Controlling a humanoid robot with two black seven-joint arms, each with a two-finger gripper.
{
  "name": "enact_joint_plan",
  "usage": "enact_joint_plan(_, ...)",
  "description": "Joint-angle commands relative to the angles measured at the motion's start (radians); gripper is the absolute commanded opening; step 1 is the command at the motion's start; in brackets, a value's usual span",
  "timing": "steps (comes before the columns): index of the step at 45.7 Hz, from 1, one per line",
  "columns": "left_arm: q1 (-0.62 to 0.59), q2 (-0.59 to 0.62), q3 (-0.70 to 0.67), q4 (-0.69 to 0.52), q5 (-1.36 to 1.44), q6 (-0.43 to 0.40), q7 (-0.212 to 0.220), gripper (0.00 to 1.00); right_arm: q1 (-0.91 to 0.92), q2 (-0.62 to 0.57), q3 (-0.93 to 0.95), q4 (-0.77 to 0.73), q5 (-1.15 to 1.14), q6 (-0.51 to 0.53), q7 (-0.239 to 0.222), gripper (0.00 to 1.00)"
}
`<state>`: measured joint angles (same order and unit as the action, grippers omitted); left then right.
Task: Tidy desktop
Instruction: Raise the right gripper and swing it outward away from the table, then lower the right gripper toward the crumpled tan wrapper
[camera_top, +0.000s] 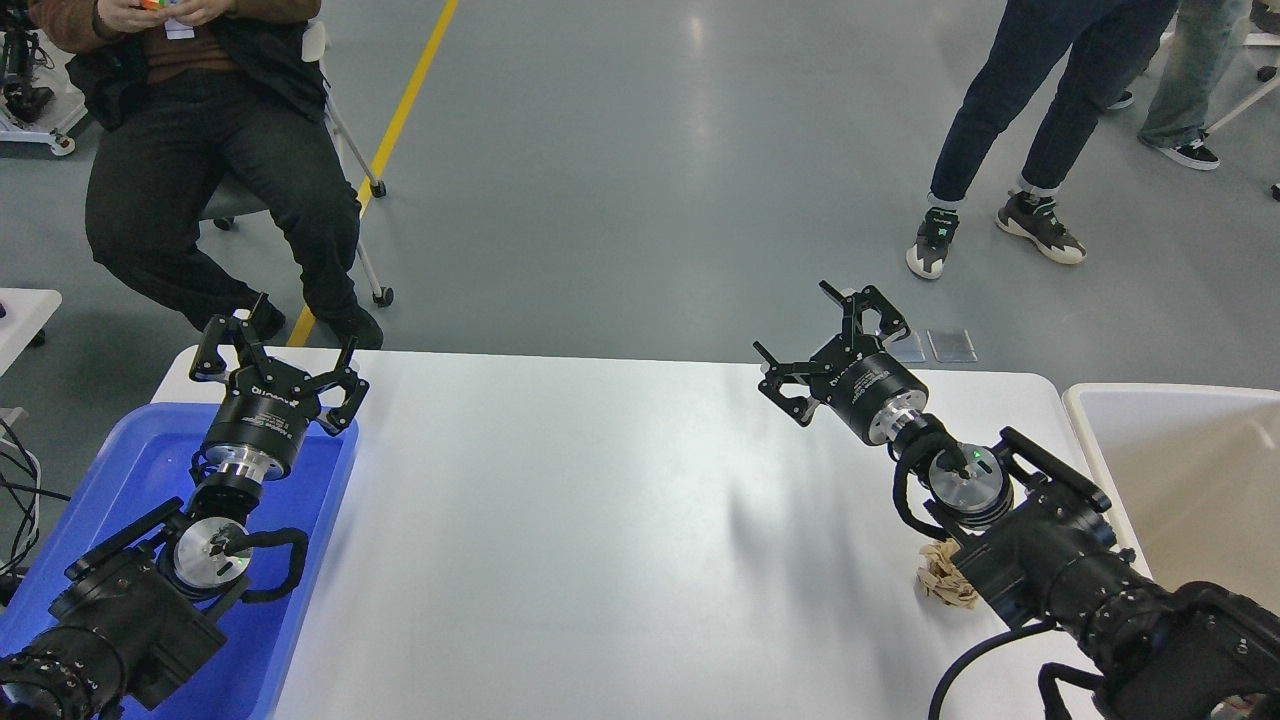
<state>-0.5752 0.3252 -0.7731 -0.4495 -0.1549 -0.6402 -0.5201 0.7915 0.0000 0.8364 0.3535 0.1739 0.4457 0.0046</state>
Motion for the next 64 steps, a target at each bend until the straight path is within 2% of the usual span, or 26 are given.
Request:
enact_joint_plan(1, 0.001, 0.000, -0.003, 0.000, 0.000, -0.001, 0.000, 1.00, 0.003, 0.000, 0.000, -0.002, -0.001, -0.001, 0.000, 1.00)
enact_joint_plan(16, 0.001, 0.000, 0.000, 0.000, -0.002, -0.001, 0.000, 1.00, 0.003, 0.000, -0.029, 0.038, -0.007, 0.005, 0.000, 1.00)
enact_joint_plan(21, 0.001, 0.000, 0.000, 0.000, -0.002, -0.001, 0.000, 1.00, -0.002, -0.049, -0.031, 0.082, -0.007, 0.005, 0.000, 1.00)
enact_joint_plan(39, 0.001, 0.000, 0.000, 0.000, 0.000, -0.001, 0.000, 1.00, -0.023, -0.350, -0.016, 0.268, -0.005, 0.008, 0.000, 1.00)
enact_joint_plan(46, 0.001, 0.000, 0.000, 0.000, -0.002, -0.001, 0.000, 1.00, -0.055, -0.469, -0.022, 0.300, -0.005, 0.080, 0.000, 1.00)
enact_joint_plan(51, 0.001, 0.000, 0.000, 0.000, 0.000, -0.001, 0.000, 1.00, -0.064, -0.534, -0.034, 0.338, -0.010, 0.096, 0.000, 1.00)
enact_joint_plan(64, 0.001, 0.000, 0.000, 0.000, -0.002, -0.001, 0.000, 1.00, -0.184, -0.767, -0.028, 0.627, -0.198, 0.162, 0.002, 1.00)
